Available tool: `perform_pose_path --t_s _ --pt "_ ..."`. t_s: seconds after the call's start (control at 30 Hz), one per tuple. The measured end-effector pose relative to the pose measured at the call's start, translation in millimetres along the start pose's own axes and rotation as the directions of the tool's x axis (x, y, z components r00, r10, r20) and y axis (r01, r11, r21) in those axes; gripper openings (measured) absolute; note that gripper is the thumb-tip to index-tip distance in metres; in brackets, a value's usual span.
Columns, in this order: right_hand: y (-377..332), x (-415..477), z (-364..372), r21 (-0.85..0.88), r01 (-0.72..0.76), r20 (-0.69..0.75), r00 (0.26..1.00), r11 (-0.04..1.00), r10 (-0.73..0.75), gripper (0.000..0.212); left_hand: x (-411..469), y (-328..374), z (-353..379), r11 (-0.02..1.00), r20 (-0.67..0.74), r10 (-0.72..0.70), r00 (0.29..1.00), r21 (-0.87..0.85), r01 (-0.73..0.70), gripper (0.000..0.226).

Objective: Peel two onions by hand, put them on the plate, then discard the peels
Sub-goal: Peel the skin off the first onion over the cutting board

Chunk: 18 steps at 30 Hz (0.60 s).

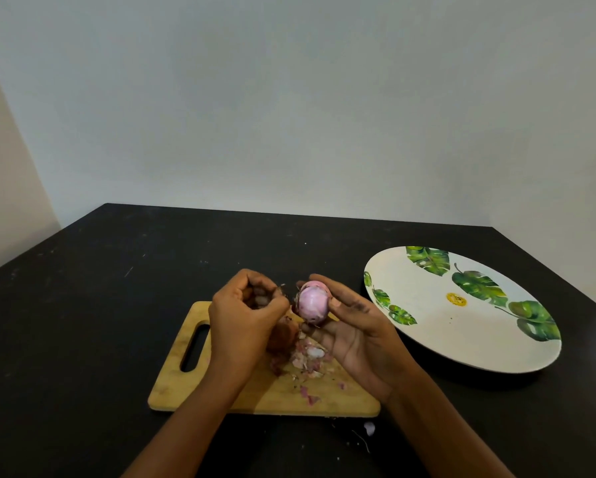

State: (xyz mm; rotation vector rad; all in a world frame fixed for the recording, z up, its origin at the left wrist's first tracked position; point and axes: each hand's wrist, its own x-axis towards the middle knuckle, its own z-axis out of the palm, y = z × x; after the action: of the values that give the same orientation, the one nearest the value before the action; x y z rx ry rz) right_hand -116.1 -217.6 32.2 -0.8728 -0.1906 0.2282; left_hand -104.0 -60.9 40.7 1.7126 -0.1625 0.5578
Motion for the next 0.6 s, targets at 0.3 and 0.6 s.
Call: perform_pose_path --t_s 0.3,0.6 --pt "0.3 0.3 -0.3 -0.063 -0.026 -0.197 0.98 0.998 0.013 0.038 -1.6 -2.4 2.1 0.99 0.127 0.093 0.988 0.089 -0.105 0.014" --pt "3.8 -1.6 -6.2 -0.383 0.027 -0.117 0.99 0.924 -0.077 0.056 -2.8 -3.6 1.2 0.98 0.276 0.155 0.949 0.08 -0.184 0.02"
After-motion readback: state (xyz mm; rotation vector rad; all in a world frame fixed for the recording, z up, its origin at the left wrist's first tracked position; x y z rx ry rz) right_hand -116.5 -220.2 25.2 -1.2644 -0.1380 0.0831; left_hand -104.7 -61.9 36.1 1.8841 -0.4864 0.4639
